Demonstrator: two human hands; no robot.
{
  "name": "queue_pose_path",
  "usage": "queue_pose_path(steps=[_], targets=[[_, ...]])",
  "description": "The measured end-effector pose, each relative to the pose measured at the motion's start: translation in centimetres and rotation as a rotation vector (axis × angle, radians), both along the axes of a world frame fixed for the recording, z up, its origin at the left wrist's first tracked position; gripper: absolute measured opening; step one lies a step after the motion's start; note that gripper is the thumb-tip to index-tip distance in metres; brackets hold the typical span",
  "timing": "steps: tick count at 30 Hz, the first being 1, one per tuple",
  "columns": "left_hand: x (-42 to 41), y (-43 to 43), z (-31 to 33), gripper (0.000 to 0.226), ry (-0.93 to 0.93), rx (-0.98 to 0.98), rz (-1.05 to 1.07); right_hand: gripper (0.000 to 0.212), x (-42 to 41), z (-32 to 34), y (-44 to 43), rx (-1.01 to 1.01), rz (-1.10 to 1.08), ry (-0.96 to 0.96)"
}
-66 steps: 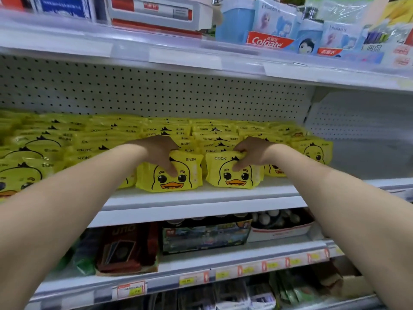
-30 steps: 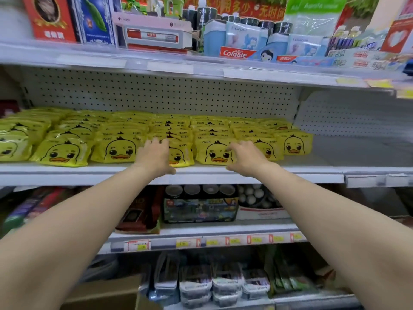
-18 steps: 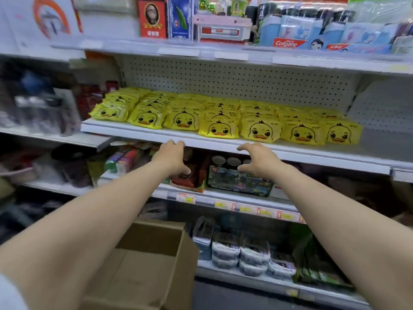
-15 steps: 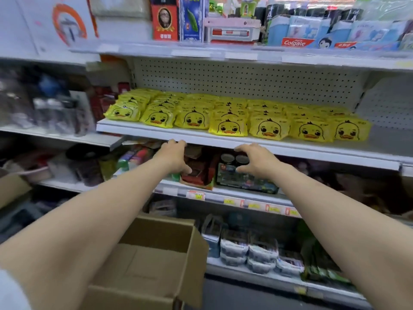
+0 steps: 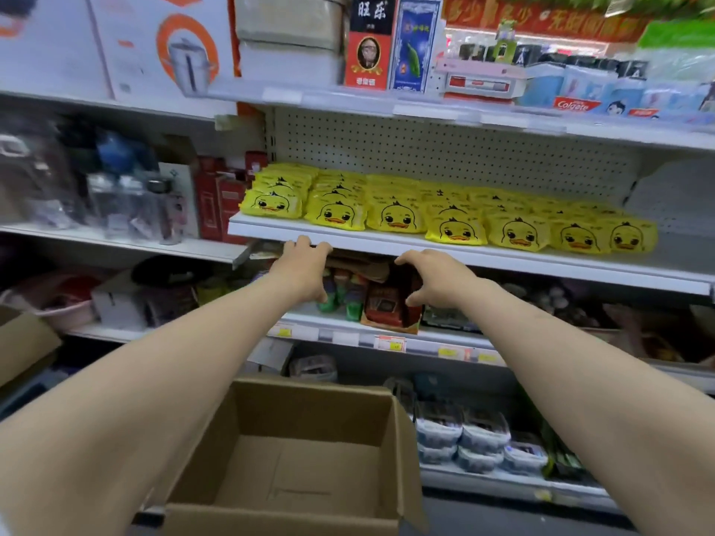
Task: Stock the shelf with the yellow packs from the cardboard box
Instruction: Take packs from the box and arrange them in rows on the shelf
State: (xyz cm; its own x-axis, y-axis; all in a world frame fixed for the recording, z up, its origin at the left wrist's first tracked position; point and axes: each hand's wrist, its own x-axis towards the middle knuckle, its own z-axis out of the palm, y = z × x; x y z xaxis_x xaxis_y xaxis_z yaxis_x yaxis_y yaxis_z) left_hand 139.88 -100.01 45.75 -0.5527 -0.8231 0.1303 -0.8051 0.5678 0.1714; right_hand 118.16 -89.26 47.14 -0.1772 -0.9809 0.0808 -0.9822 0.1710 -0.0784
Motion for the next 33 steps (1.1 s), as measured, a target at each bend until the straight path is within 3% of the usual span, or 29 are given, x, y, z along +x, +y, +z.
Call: queue_pose_path(steps=[3, 11, 27, 33], targets=[[4.7, -2.9, -0.2, 0.079, -0.008, -0.051, 0.005, 0.083, 4.7, -0.4, -3.1, -0.022, 0.010, 0.016], [11.4, -9.4, -2.0, 0.085, -0.032, -0.047, -0.012, 0.070, 11.6, -2.5, -8.7, -0.044, 0.039, -0.028], [9.7, -28.7, 1.0, 0.086, -0.016, -0.088, 0.022, 0.068, 8.9, 0.1, -29.7, -0.083, 0.042, -0.080], [6.4, -38.5, 0.8, 0.107, -0.045, -0.070, -0.072, 0.079, 9.9, 0.9, -38.5, -0.129, -0.021, -0.071]])
